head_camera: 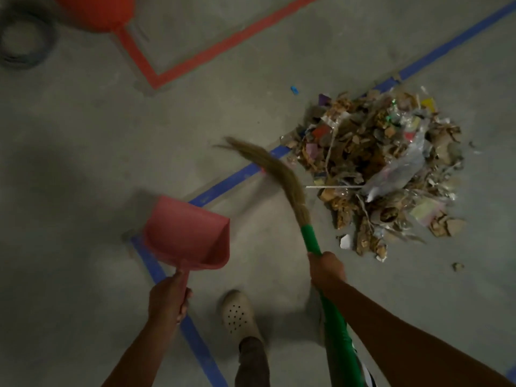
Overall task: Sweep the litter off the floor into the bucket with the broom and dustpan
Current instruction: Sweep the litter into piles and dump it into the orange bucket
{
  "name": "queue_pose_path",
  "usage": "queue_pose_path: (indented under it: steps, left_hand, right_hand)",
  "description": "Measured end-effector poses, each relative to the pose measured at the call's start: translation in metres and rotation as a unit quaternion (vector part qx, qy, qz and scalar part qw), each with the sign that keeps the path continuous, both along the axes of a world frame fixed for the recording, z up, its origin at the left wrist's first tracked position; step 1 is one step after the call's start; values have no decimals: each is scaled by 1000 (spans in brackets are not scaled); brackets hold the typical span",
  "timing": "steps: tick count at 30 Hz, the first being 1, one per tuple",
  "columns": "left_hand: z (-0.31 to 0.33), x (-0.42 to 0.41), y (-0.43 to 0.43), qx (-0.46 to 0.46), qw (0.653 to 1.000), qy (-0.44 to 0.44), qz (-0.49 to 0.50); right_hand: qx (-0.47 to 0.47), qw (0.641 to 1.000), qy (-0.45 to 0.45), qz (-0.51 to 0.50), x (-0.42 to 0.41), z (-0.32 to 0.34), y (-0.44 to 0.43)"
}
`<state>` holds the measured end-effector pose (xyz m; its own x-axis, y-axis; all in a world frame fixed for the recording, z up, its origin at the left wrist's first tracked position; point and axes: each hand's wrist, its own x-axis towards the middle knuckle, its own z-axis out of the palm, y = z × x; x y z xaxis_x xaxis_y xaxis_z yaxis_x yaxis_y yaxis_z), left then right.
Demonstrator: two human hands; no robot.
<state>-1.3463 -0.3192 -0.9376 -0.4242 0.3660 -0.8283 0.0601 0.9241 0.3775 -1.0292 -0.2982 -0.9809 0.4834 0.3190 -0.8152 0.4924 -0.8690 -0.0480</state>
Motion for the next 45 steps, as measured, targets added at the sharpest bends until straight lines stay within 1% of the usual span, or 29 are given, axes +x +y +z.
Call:
queue_pose_path:
  steps: [5, 8, 10, 14, 19, 23, 26, 29, 32, 35, 37, 40, 42, 45]
  left_hand:
    - [4, 24, 30, -16, 997, -35, -62]
    - [19, 54, 51, -24, 992, -35, -122]
    - [26, 68, 61, -34, 986, -24, -163]
    - [33, 111, 77, -14, 972, -45, -231]
    - [17, 155, 88, -4, 954, -41, -297]
    - [8, 183, 92, -12, 942, -35, -333]
    - [4, 195, 94, -4, 930, -31, -366]
    - [-6, 205, 101, -2, 922, -17, -386]
    - [-30, 214, 114, 3, 910, -14, -415]
    - [-65, 222, 127, 2, 901, -13, -434]
    - [-93, 228, 141, -8, 892, -13, -452]
    - [-137, 236, 163, -28, 879, -19, -476]
    - [-158, 244, 174, -37, 870, -23, -492]
    - [-179, 269, 182, -43, 851, -41, -521]
  right_hand:
    - [65, 994, -31, -88, 54, 33, -34]
    - [89, 992, -24, -90, 76, 60, -56]
    - [107, 991, -25, -70, 82, 72, -67]
    - [132, 986, -39, -90, 108, 96, -93]
    - [151, 972, -66, -170, 157, 98, -123]
    - [161, 952, -60, -252, 204, 92, -149]
    - [156, 941, -60, -292, 235, 86, -165]
    - [155, 928, -57, -335, 265, 75, -170]
    - [153, 904, -67, -393, 292, 54, -167]
    - [147, 883, -88, -437, 324, 15, -157]
    - [122, 876, -96, -456, 348, -17, -147]
    - [72, 880, -88, -461, 375, -63, -131]
    - [60, 889, -76, -448, 378, -88, -124]
    - [75, 938, -90, -327, 357, -113, -123]
